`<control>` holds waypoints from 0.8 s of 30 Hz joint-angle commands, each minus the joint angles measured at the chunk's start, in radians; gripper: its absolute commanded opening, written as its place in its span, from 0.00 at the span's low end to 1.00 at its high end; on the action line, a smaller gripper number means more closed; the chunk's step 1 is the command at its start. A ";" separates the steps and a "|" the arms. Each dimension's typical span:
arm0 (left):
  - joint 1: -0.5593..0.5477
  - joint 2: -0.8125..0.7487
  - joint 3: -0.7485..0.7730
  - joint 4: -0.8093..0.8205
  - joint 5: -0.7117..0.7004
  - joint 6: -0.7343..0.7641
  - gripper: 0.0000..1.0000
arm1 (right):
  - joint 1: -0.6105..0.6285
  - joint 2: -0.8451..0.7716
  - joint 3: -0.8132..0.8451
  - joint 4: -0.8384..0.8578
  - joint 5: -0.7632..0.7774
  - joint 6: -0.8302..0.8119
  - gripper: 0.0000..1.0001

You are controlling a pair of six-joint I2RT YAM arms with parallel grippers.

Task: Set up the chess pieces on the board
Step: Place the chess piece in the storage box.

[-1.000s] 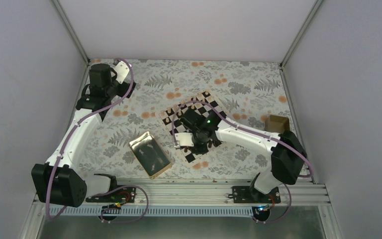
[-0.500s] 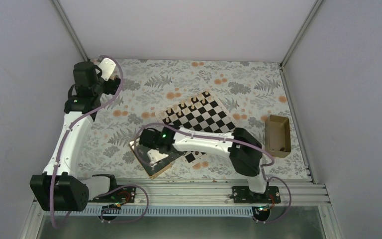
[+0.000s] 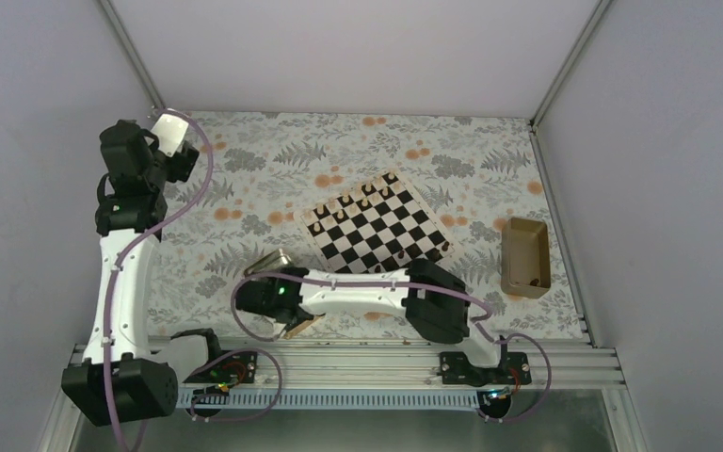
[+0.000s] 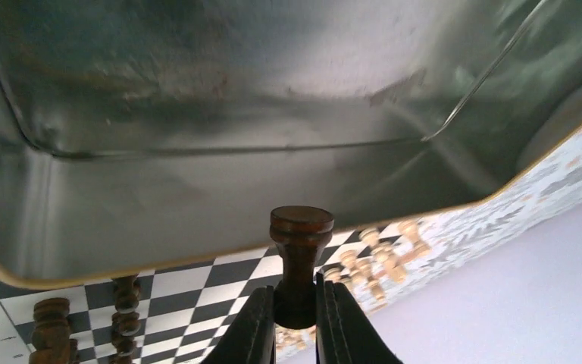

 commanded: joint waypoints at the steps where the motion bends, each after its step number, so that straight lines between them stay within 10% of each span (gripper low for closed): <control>1: 0.057 -0.009 -0.011 -0.016 0.048 0.039 1.00 | 0.051 0.031 0.043 0.037 0.101 -0.119 0.09; 24: 0.191 -0.004 -0.043 -0.028 0.228 0.043 1.00 | 0.064 0.135 0.030 0.109 0.170 -0.215 0.23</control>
